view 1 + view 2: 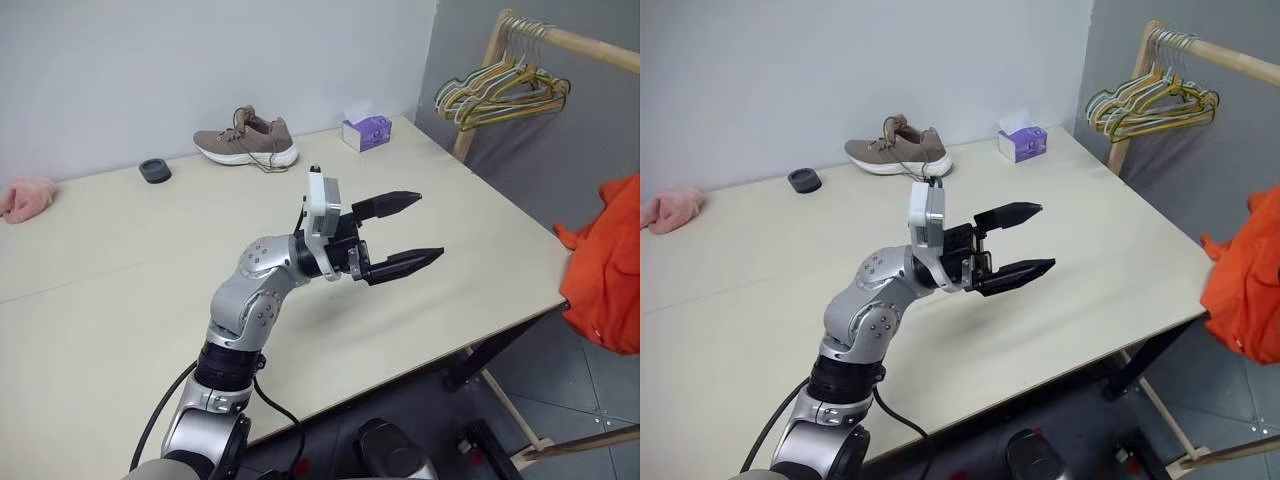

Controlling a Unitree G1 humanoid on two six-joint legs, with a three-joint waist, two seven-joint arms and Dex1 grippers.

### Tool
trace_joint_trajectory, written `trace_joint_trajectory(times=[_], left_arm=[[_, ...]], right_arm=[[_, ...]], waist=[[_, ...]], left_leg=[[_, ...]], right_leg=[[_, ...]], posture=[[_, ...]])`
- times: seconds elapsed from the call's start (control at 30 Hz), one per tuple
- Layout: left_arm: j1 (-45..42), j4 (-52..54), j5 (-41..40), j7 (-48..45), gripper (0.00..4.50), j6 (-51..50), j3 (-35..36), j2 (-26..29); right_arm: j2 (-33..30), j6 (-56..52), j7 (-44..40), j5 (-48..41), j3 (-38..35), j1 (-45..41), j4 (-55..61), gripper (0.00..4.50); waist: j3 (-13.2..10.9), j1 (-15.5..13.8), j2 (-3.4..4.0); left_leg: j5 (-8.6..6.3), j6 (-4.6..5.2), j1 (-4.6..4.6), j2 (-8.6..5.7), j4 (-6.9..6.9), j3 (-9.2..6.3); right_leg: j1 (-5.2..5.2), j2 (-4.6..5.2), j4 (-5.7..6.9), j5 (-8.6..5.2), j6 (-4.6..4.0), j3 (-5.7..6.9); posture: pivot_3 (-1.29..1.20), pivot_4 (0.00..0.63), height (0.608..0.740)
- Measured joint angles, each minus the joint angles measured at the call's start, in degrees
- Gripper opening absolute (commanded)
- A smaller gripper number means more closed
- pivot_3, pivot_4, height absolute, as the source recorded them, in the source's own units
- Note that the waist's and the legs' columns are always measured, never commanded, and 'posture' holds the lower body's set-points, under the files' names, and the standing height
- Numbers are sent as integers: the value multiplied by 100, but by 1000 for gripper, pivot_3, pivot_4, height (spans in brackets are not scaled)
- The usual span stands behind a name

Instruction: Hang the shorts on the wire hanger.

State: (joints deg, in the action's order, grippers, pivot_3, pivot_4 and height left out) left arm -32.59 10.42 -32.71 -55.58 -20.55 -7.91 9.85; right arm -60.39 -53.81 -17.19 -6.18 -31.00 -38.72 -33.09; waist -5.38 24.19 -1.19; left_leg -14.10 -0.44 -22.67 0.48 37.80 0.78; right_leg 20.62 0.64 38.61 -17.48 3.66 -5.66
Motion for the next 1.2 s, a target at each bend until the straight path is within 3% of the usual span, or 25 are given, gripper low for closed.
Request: trace_joint_trajectory(times=[0.3,0.7,0.8,0.93,1.13,1.2], left_arm=[[33,41,53,117,4467,120,-74,3],[120,101,184,241,4467,201,-144,14],[120,100,184,244,4500,202,-154,7],[119,101,183,245,4500,204,-188,-1],[117,95,182,241,4500,223,-200,-6],[116,91,182,237,4500,227,-202,-16]], right_arm=[[-347,1131,-38,348,1090,-1722,-2852,0],[-380,1256,-293,425,1370,-1922,-3349,0],[-404,1234,-248,244,1189,-1925,-3336,809],[-481,967,-211,-27,891,-1896,-2965,2234],[-463,86,129,-509,-51,-1056,-1137,4357],[-349,-62,317,-629,-415,-698,-416,4464]], waist=[[-65,8,25],[-68,-35,22],[-71,-34,22],[-76,-35,36],[-74,-56,44],[-74,-50,44]], left_leg=[[-15,13,99,-8,-70,20],[-15,12,103,-8,-76,19],[-15,12,103,-8,-77,19],[-16,12,102,-8,-80,19],[-16,12,92,-7,-83,5],[-18,13,87,-7,-84,5]], right_leg=[[-115,15,-95,1,3,-3],[-126,16,-109,-1,8,-2],[-126,17,-110,-1,8,-1],[-126,17,-117,-1,8,-1],[-127,17,-134,0,10,-2],[-127,17,-143,2,13,-2]], posture=[[-370,94,740],[-372,91,740],[-375,92,740],[-383,93,740],[-400,94,740],[-404,94,740]])
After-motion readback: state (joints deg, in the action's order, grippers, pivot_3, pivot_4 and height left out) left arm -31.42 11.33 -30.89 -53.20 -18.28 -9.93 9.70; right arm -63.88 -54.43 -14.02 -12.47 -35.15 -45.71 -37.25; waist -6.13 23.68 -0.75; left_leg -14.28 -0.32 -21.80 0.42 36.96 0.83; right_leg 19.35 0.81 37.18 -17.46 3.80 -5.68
